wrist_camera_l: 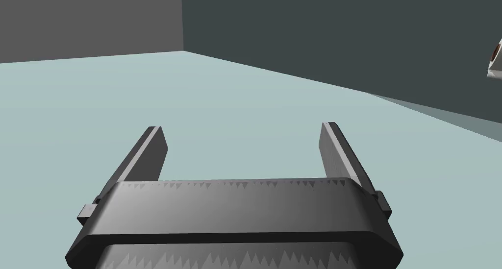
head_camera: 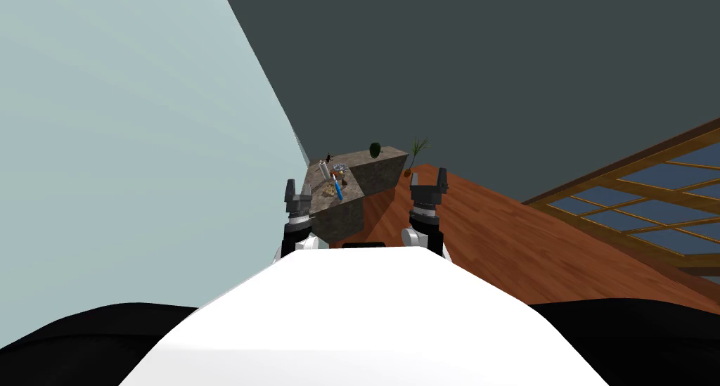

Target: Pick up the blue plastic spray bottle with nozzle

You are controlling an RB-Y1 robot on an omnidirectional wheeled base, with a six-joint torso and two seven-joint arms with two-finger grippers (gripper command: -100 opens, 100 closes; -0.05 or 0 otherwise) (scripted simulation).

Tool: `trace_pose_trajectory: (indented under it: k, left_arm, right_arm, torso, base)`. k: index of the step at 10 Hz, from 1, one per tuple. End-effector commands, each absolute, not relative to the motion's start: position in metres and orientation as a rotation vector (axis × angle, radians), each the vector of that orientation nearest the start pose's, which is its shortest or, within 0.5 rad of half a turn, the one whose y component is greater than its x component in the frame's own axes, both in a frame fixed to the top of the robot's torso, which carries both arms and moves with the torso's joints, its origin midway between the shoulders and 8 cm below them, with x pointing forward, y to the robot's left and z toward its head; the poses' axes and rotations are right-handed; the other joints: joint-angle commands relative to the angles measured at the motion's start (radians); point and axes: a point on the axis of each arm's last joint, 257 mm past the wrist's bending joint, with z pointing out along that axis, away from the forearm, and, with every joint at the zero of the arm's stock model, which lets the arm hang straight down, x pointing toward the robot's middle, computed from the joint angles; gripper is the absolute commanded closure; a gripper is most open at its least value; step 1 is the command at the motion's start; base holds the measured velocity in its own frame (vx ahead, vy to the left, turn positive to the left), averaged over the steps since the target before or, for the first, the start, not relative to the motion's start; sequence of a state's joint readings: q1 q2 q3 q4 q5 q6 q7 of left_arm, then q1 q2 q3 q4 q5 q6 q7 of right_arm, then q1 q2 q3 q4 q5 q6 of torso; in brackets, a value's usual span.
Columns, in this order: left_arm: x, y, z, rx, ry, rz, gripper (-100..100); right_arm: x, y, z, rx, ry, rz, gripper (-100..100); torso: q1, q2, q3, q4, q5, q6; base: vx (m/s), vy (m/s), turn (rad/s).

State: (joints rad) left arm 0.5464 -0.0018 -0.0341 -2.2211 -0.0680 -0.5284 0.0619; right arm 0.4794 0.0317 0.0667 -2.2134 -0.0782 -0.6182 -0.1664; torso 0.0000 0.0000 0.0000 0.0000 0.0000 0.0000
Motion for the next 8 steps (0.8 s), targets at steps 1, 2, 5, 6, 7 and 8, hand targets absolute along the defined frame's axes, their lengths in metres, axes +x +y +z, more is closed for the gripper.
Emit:
trace_pose_trajectory:
  k: [1, 2, 5, 6, 7, 8]
  left_arm:
    - [0.351, 0.266, -0.018, -0.691, 0.730, -1.309, -100]
    - [0.352, 0.266, -0.023, -0.685, 0.763, -1.296, -100]
    - [0.358, 0.270, -0.047, -0.679, 0.882, -1.234, -100]
    - [0.361, 0.274, -0.056, -0.681, 0.925, -1.207, -100]
    - [0.362, 0.277, -0.066, -0.683, 0.968, -1.177, -100]
    - [0.364, 0.282, -0.077, -0.686, 1.013, -1.145, -100]
  right_arm:
    - [0.339, -0.269, 0.023, 0.737, 0.433, 1.589, 0]
    - [0.339, -0.269, 0.023, 0.737, 0.433, 1.589, 0]
    - [0.339, -0.269, 0.023, 0.737, 0.433, 1.589, 0]
    - [0.339, -0.269, 0.023, 0.738, 0.433, 1.589, 0]
    - [0.339, -0.269, 0.023, 0.738, 0.433, 1.589, 0]
    - [0.339, -0.269, 0.023, 0.737, 0.433, 1.589, 0]
  torso:
    - [0.000, 0.000, 0.000, 0.000, 0.000, 0.000]
    - [-0.001, 0.000, 0.000, 0.000, 0.000, 0.000]
    - [-0.004, -0.002, -0.001, 0.000, -0.001, 0.000]
    - [-0.006, -0.002, -0.001, 0.000, -0.001, 0.000]
    - [-0.006, -0.003, -0.002, -0.001, -0.001, 0.000]
    - [-0.005, -0.003, -0.002, -0.001, -0.001, 0.000]
  base:
    - [0.008, -0.018, -0.011]
    - [0.022, -0.047, -0.014]
    - [0.027, -0.076, -0.015]
    - [0.045, -0.096, -0.021]
    - [0.041, -0.083, -0.017]
    - [0.036, -0.092, -0.025]
